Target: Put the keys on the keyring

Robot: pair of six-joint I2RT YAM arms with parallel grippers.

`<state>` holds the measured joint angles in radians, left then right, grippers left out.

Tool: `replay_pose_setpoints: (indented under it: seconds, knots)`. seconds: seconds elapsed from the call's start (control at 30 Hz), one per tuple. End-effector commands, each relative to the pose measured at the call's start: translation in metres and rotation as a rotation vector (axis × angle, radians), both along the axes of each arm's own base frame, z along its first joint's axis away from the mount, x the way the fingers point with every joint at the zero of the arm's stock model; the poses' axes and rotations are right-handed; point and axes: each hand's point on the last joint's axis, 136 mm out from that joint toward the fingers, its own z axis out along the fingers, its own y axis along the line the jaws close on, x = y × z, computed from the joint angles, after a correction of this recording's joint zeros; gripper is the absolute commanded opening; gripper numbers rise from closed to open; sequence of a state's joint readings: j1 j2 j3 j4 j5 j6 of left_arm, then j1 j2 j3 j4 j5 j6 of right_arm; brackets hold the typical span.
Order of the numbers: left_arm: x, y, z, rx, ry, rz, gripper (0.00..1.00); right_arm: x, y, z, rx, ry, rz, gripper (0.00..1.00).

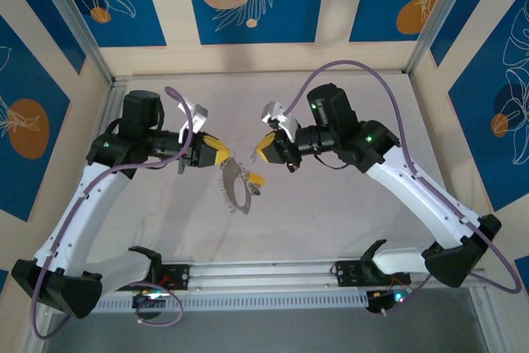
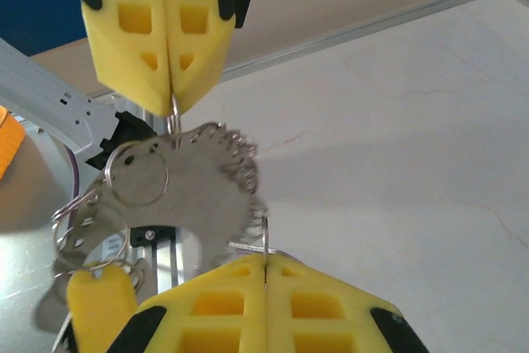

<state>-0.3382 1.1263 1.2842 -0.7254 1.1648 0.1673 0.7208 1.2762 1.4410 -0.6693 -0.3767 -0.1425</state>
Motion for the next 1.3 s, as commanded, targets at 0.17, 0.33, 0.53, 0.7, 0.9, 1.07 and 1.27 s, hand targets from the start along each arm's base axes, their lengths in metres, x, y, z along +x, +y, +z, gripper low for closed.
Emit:
replay_pose_setpoints:
  seconds: [0.17,0.33,0.53,0.7,0.9,1.07,1.27]
  knots:
    - [-0.019,-0.002,0.021,-0.042,-0.061,-0.071,0.00,-0.014,0.021,0.026,0.061,-0.053,0.108,0.00]
    - [-0.021,-0.002,0.022,-0.039,-0.069,-0.077,0.00,-0.020,0.025,0.029,0.059,-0.049,0.143,0.00]
    - [-0.022,-0.001,0.022,-0.029,-0.082,-0.068,0.00,-0.029,0.025,0.031,0.059,-0.027,0.177,0.00]
    - [-0.024,-0.001,0.025,-0.037,-0.086,-0.073,0.00,-0.039,0.023,0.031,0.055,-0.004,0.208,0.00]
    - [-0.027,-0.002,0.028,-0.039,-0.097,-0.077,0.00,-0.044,0.028,0.031,0.052,0.001,0.227,0.00]
    - [-0.028,-0.002,0.027,-0.038,-0.103,-0.076,0.00,-0.044,0.031,0.036,0.072,0.001,0.228,0.00]
    - [-0.031,-0.001,0.028,-0.041,-0.105,-0.079,0.00,-0.036,0.033,0.033,0.060,-0.003,0.183,0.00]
